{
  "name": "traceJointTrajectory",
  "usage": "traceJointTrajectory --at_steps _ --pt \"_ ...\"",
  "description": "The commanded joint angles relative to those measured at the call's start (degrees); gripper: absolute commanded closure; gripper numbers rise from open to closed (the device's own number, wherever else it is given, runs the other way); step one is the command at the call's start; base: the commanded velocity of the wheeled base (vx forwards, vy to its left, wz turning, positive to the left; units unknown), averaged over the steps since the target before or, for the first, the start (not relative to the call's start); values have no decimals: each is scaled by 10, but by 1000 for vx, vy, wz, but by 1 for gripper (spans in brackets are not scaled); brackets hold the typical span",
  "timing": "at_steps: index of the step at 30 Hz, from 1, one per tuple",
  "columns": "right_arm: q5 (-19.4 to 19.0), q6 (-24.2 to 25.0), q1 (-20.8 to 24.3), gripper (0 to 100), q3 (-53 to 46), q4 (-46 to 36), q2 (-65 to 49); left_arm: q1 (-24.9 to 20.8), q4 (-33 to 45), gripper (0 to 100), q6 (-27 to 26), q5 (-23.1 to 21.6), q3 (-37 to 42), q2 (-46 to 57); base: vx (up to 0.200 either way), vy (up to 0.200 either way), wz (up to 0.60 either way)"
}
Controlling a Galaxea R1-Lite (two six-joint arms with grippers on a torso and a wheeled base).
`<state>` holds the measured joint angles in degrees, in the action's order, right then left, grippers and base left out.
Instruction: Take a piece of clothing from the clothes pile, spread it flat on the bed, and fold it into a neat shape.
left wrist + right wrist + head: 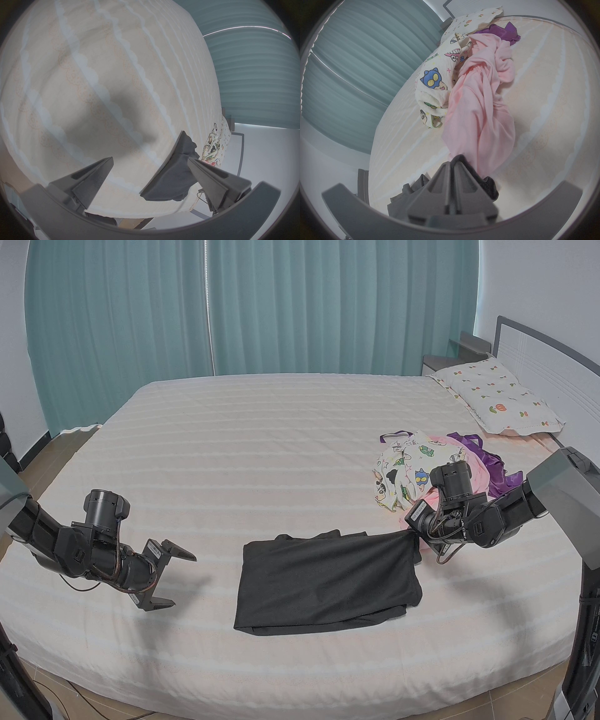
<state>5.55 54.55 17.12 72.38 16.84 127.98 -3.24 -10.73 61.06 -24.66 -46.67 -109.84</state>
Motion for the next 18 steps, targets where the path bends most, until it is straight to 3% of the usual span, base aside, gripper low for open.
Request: traceJointTrajectory --at_steps 1,6,12,13,17,18 --pt "0 0 -1 0 2 2 14 0 0 0 0 0 0 -2 0 0 0" --pt "-30 -10 -2 0 -46 48 -15 -1 0 0 -2 0 0 -1 0 0 0" --pt "-45 -60 -4 0 -128 74 -68 -16 -1 0 -9 0 6 6 0 0 0" --pt "-51 -88 -5 0 -174 82 -86 -26 -1 0 -21 0 10 9 0 0 0" --pt "-74 -119 -15 0 -240 132 -108 -47 -1 0 -53 2 13 18 0 0 0" --pt "-96 -139 -20 0 -280 176 -117 -63 -2 0 -79 8 15 16 0 0 0"
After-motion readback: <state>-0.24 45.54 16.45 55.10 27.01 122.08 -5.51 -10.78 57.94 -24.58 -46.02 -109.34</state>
